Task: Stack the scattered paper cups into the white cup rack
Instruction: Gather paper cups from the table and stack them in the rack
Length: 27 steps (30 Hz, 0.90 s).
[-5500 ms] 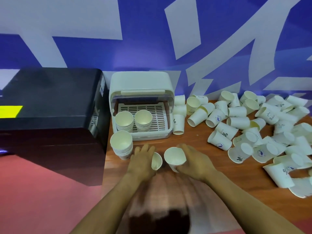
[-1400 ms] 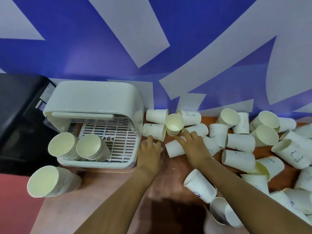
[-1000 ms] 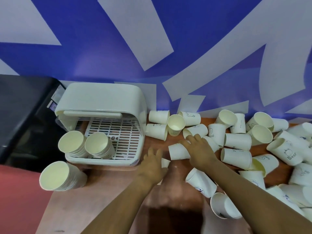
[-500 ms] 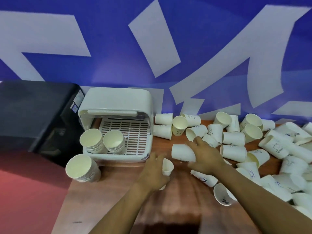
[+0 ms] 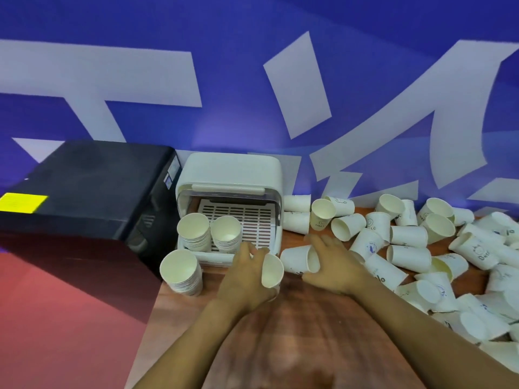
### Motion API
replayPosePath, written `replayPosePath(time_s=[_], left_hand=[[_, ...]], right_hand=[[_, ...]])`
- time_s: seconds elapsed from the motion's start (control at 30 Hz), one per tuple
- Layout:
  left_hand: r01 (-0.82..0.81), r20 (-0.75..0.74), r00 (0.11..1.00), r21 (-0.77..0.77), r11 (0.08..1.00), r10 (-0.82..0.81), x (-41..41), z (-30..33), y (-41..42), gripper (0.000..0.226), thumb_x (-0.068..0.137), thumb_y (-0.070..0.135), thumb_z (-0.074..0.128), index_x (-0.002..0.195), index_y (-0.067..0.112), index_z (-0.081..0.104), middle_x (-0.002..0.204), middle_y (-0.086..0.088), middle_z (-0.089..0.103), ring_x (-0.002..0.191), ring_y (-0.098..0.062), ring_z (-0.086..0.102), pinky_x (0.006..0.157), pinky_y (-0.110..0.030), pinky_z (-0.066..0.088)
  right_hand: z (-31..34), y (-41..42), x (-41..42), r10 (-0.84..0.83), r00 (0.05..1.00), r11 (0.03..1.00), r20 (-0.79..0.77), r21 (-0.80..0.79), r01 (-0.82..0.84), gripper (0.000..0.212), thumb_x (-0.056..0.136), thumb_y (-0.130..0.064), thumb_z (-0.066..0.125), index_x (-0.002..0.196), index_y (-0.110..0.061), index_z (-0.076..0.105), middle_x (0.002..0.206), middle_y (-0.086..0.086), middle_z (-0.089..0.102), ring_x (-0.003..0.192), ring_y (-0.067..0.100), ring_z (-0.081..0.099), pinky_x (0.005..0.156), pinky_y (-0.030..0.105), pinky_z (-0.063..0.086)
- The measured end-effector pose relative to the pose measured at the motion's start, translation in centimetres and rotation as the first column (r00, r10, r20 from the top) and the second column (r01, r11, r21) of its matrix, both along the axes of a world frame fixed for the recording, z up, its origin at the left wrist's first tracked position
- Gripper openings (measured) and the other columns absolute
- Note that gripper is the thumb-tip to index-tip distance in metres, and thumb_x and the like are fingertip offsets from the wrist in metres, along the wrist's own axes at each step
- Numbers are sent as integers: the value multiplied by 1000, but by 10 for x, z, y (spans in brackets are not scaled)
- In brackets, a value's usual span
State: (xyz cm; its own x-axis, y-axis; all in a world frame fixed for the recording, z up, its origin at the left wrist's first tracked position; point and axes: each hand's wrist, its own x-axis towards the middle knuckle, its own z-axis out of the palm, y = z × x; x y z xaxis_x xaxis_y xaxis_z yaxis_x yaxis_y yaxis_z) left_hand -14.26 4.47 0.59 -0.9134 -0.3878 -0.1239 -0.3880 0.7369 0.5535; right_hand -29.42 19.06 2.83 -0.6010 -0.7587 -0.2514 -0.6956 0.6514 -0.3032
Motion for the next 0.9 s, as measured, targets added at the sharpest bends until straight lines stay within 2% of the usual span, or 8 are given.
replayPosePath(time_s=[0.1,0.2,0.4,0.53,0.67,0.9], left_hand=[[-39,-26,999,-26,999,39,10,14,-16,78,75,41,71,142,22,35,133,-1,28,121,-23,41,100,-32,41],[-63,-47,997,-65,996,60,15,25,-33,79,77,43,70,143,25,31,138,2,30,122,-22,39,99,-33,40],[-118,-132,985,-65,991,109,22,45,-68,78,77,34,71,143,23,32,141,2,35,126,-24,39,102,-40,39],[-156,-168,975,-33,987,148,22,54,-87,82,76,26,72,146,22,28,142,2,30,129,-20,38,105,-33,39],[-193,-162,970,-68,979,180,17,57,-102,83,77,26,72,147,24,26,143,1,31,126,-21,40,101,-35,43],[-209,-184,964,-90,974,190,16,52,-119,81,74,26,75,143,25,33,141,1,38,125,-23,43,99,-39,46]], right_hand=[[4,-12,11,0,1000,999,16,-52,1,70,69,-47,68,129,-25,38,126,-1,47,112,21,43,86,34,44],[6,-24,20,21,1000,995,8,-94,-20,63,70,-49,68,122,-25,43,118,-4,49,109,19,44,82,29,41],[13,-44,35,40,999,992,-29,-118,-43,69,73,-53,64,134,-30,41,129,-6,46,119,18,40,95,29,41],[19,-51,39,40,997,992,-63,-114,-47,69,76,-55,61,136,-31,39,130,-7,46,119,18,40,93,29,41],[23,-57,41,24,996,991,-86,-132,-35,69,76,-56,61,137,-32,39,131,-6,46,119,18,41,93,30,43],[33,-71,44,-22,994,961,-105,-275,-8,70,78,-50,64,139,-30,38,135,-7,44,126,17,37,101,29,36]])
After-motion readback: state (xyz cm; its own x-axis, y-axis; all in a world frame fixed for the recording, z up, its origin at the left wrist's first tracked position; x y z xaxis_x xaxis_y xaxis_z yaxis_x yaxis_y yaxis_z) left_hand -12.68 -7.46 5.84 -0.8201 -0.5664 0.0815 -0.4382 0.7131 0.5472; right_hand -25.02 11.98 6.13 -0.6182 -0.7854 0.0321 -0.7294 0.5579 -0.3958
